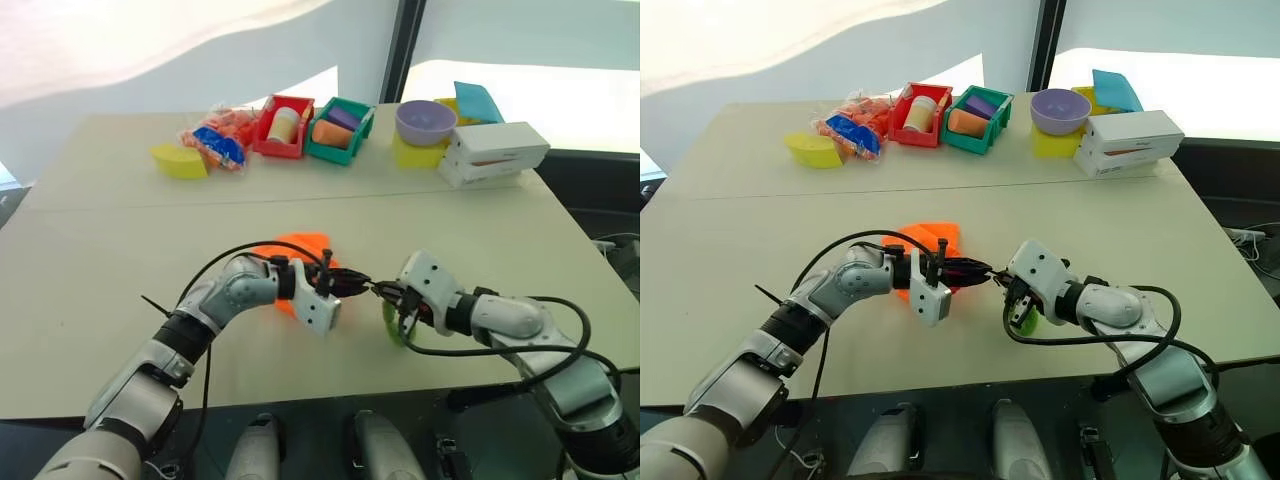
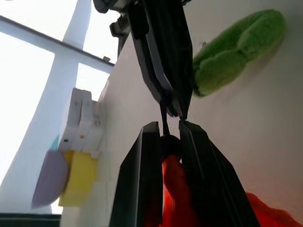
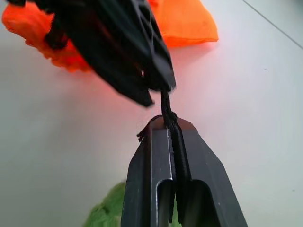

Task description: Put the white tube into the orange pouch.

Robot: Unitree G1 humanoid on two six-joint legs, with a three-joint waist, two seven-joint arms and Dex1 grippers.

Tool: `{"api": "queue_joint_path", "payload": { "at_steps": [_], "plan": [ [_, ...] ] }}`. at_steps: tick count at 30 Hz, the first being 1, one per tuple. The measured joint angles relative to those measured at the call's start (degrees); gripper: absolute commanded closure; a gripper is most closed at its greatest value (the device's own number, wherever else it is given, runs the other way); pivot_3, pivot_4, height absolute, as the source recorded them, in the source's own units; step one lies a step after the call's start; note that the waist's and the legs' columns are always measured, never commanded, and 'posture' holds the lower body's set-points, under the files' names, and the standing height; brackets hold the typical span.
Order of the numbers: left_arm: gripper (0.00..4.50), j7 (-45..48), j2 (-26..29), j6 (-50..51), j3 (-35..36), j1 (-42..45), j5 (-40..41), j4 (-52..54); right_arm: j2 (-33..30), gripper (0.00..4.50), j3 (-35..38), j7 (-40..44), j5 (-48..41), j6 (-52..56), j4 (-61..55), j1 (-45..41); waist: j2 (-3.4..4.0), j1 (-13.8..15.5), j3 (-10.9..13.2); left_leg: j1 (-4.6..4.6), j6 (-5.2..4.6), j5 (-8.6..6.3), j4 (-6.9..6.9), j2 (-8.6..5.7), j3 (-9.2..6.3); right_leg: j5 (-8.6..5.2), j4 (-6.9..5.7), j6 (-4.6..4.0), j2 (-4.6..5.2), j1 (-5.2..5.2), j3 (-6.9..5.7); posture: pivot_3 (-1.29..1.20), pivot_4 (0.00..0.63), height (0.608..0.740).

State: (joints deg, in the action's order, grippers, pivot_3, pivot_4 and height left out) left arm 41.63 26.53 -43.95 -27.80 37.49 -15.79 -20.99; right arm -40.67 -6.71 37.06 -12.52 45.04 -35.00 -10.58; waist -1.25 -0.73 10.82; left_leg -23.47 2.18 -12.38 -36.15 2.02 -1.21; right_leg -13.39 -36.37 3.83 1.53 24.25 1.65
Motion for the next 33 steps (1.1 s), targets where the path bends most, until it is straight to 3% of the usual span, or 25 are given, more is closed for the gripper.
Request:
{"api": "queue_joint_path", "payload": {
  "at_steps": [6,15,17,20,24,26,33],
  "plan": [
    [4.43,9.58,5.74,11.29,1.84,-5.17,10.26,8.04,-2.72,4.50,1.21,0.20,1.23,-2.19,1.72,0.96,0.00,-0.12,0.00,0.03,0.00,0.00,0.00,0.01,0.00,-0.04,-0.02,-0.08,-0.01,0.00,0.00,0.00,0.150,0.740],
    [4.43,11.83,10.21,21.28,6.24,-11.22,13.60,17.01,-3.10,4.50,-0.05,0.00,3.32,-5.41,3.27,0.81,0.00,0.02,0.00,0.02,0.00,0.00,-0.02,0.01,0.00,-0.10,-0.02,0.00,0.00,0.00,0.00,0.00,0.150,0.740],
    [3.39,12.72,9.99,25.54,6.98,-12.33,16.23,18.62,-3.10,4.50,-0.41,0.51,3.37,-6.27,3.32,0.43,0.00,-0.02,0.00,0.02,0.00,0.00,-0.02,0.01,0.00,-0.11,-0.02,0.00,0.00,0.00,0.00,0.00,0.150,0.740],
    [1.94,15.06,9.70,33.43,8.16,-13.77,21.62,21.84,-3.09,3.49,-1.14,2.40,2.87,-6.70,3.32,0.04,0.00,-0.06,0.00,0.02,0.00,0.00,-0.01,0.02,0.00,-0.11,-0.03,0.01,-0.01,0.01,0.00,0.00,0.150,0.740],
    [0.01,15.54,9.15,41.25,11.79,-14.87,28.21,26.09,-2.97,1.44,-1.15,3.95,1.58,-6.46,3.21,0.03,0.00,-0.04,0.00,0.02,0.00,0.00,-0.02,0.02,0.00,-0.12,-0.03,0.02,-0.01,0.00,0.00,0.00,0.150,0.740],
    [0.00,15.32,9.24,47.58,15.51,-15.54,33.35,28.46,-2.79,0.57,-1.00,4.00,1.38,-6.69,3.18,0.21,0.00,-0.10,0.00,0.03,0.00,0.00,-0.02,0.03,0.00,-0.14,-0.03,0.07,-0.01,0.01,0.00,0.00,0.150,0.740],
    [0.00,10.43,9.61,61.64,28.45,-19.30,44.35,30.41,-0.96,0.57,3.74,5.01,-2.51,-9.21,2.75,3.22,0.00,-0.10,0.00,0.04,0.00,0.00,-0.02,0.03,-0.01,-0.15,-0.03,0.08,-0.01,0.00,0.00,0.00,0.150,0.740]
  ]
}}
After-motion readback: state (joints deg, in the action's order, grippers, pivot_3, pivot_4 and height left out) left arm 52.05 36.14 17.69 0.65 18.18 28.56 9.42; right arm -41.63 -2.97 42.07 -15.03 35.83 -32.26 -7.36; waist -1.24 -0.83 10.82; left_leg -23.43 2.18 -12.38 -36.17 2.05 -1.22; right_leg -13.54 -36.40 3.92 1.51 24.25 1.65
